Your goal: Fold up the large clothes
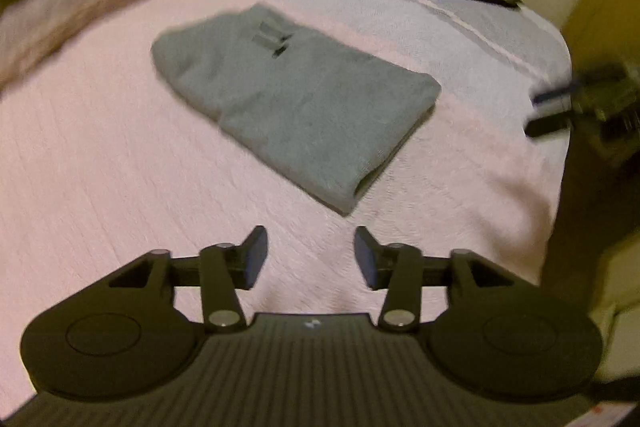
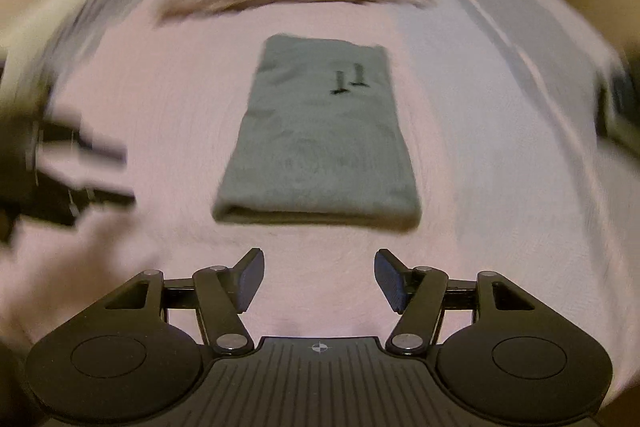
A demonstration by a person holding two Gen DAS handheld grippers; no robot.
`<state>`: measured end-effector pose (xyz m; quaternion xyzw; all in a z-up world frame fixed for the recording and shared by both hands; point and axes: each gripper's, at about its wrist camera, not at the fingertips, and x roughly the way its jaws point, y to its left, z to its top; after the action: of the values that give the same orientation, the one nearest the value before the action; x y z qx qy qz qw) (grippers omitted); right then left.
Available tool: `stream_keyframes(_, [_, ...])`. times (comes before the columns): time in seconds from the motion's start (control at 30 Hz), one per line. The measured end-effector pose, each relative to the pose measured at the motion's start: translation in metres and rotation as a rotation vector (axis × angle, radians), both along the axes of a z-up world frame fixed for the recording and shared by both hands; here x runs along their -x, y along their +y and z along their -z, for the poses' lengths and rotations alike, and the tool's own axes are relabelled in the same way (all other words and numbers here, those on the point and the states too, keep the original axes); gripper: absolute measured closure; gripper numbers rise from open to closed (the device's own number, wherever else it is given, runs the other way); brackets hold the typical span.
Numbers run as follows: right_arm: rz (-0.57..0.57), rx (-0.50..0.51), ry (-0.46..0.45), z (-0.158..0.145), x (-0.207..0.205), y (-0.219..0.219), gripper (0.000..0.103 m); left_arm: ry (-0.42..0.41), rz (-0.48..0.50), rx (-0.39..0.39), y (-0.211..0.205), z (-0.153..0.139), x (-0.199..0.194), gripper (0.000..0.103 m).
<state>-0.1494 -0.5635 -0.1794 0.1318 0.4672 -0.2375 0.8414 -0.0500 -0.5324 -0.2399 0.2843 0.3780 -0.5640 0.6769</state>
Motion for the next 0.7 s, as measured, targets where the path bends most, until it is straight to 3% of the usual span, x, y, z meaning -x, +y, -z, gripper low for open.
stream_keyframes(0.13, [-0.348,0.250,0.139,0.027,-0.013,0.001,0.039,-0.259,0.240,0.027,-0.004,0.023,0.032,0.045])
stream_keyframes(0.3, [-0.769,0.553,0.260,0.091,-0.013,-0.009,0.036,-0.562,0.524,0.033,-0.016,0.073,0.066,0.036])
stream_keyframes(0.4, [-0.947,0.655,0.267,0.129,-0.006,-0.021,0.036,-0.627,0.583,0.010,-0.025,0.098,0.068,0.036])
stream_keyframes(0.53, [-1.065,0.777,0.230,0.162,-0.003,-0.043,0.037,-0.687,0.579,0.018,-0.034,0.112,0.064,0.033])
stream_keyframes(0.7, [-1.165,0.806,0.155,0.177,0.003,-0.068,0.039,-0.766,0.631,0.016,-0.041,0.123,0.065,0.031])
